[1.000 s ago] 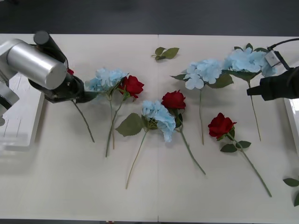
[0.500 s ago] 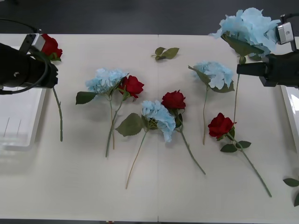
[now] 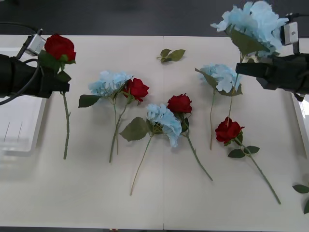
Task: Put the red flowers into the right box and the blue flowers into the left box
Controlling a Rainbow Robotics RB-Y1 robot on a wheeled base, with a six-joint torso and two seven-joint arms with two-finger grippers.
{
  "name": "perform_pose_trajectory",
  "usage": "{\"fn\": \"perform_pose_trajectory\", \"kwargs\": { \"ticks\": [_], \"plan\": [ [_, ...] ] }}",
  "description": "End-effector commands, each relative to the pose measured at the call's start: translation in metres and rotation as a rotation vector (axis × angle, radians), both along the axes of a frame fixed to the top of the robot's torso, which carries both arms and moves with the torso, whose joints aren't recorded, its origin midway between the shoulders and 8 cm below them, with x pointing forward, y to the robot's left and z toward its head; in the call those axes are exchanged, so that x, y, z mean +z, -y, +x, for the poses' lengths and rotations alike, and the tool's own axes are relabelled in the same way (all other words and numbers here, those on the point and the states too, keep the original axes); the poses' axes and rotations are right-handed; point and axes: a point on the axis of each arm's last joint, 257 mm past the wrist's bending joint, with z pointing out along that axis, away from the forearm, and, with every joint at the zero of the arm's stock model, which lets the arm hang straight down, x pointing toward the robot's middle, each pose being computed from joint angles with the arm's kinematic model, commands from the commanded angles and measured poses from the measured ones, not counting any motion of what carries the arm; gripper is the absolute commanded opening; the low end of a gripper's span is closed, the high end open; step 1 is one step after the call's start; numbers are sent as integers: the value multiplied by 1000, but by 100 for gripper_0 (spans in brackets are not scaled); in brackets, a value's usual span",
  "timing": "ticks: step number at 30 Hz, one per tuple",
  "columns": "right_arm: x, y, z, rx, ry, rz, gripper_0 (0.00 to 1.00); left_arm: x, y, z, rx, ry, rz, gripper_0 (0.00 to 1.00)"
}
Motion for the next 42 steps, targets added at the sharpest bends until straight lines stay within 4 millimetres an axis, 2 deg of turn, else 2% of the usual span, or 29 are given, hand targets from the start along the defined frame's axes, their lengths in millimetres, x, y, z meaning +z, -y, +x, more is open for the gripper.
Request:
{"fn": "perform_pose_trajectory", "kwargs": {
  "ticks": [1,4,12,16,25,31,32,33,34,35,36,39,41,42],
  "plan": [
    [-27,37,14,-80,-41,-124,0,28,16,-15,-169,143,-4,0],
    [-63,67,21,-151,-125,-221,0,41,37,-33,-292,201,-63,0],
    [-115,123,38,-313,-224,-412,0,58,91,-77,-555,279,-201,0],
    [-142,157,46,-402,-241,-550,0,67,128,-95,-671,314,-280,0],
    [-195,201,48,-520,-277,-728,0,85,186,-98,-772,405,-322,0],
    [-205,221,46,-546,-276,-784,0,99,223,-98,-812,424,-372,0],
    [-206,220,46,-543,-275,-787,4,100,229,-99,-820,423,-381,0],
    [-205,221,46,-544,-272,-788,19,101,235,-100,-831,420,-390,0],
    [-206,220,46,-541,-270,-787,28,103,238,-100,-833,420,-397,0],
    [-205,220,46,-540,-267,-788,44,101,243,-100,-839,413,-403,0],
    [-205,220,46,-539,-265,-790,56,101,247,-100,-843,409,-410,0],
    [-204,219,47,-527,-249,-799,87,99,255,-102,-853,399,-419,0],
    [-203,217,47,-514,-235,-805,100,100,257,-100,-842,399,-423,0],
    [-203,215,47,-509,-233,-806,100,100,258,-100,-839,402,-424,0]
  ]
}}
